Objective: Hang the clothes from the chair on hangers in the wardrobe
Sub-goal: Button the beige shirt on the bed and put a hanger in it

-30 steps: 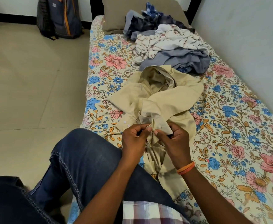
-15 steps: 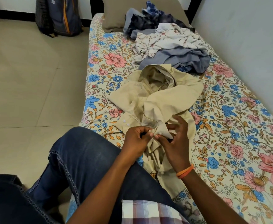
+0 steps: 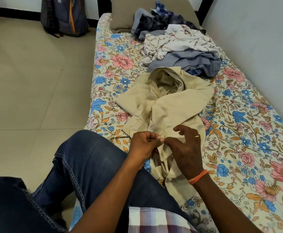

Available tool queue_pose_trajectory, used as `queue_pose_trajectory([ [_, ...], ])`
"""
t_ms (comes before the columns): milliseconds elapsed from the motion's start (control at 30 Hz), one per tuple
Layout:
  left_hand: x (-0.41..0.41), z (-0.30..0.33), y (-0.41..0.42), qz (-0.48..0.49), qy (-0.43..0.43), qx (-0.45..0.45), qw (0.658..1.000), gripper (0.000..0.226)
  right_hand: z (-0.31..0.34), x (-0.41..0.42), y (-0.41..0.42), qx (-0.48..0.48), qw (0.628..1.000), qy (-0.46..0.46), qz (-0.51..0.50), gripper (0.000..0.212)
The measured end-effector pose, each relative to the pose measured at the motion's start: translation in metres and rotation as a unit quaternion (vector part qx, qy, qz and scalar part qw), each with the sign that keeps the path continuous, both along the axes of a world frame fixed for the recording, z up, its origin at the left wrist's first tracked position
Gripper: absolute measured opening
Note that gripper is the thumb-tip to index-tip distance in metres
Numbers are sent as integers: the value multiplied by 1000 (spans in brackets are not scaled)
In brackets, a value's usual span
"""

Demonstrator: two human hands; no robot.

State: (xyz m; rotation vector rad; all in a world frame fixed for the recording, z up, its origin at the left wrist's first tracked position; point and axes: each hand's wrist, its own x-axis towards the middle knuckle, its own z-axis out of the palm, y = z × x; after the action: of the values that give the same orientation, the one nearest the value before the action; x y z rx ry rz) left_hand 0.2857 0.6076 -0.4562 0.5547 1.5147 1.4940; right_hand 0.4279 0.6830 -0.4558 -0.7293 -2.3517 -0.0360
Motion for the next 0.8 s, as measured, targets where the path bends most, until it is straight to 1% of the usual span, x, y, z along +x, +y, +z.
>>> queue_pose_trajectory([
  [33,1,0,0,-2,-7,-5,1000,5,-3,-1,2,-27,1000,-5,3,17],
  [67,2,-2,1,-2,11,-17,1000,5,-6,-2,4,-60,998,-9,2,20],
  [133,4,-7,2,5,113,-63,992,3,-12,-2,8,-119,993,-18,-7,29],
  [167,4,-8,3,13,163,-85,983,3,-13,-2,10,-134,991,-20,-13,29],
  [200,5,-9,3,22,194,-96,976,4,-14,-1,11,-151,988,-15,-18,26],
  [267,5,-8,3,25,209,-93,973,5,-10,3,13,-213,977,16,-17,20],
  [333,7,-6,3,17,226,-88,970,8,-5,10,17,-273,961,36,1,18],
  [467,11,-5,3,-17,259,-76,963,14,-2,24,25,-316,948,26,25,10],
  [600,11,-6,4,-55,270,-61,959,12,-10,24,26,-297,953,7,62,15],
  [667,13,-10,4,-79,264,-59,960,14,-16,18,25,-253,965,-25,66,16],
  [733,16,-13,3,-100,285,-61,951,15,-18,11,23,-193,978,-67,52,13],
  [800,18,-14,3,-104,308,-61,944,16,-20,4,17,-151,980,-126,21,15],
])
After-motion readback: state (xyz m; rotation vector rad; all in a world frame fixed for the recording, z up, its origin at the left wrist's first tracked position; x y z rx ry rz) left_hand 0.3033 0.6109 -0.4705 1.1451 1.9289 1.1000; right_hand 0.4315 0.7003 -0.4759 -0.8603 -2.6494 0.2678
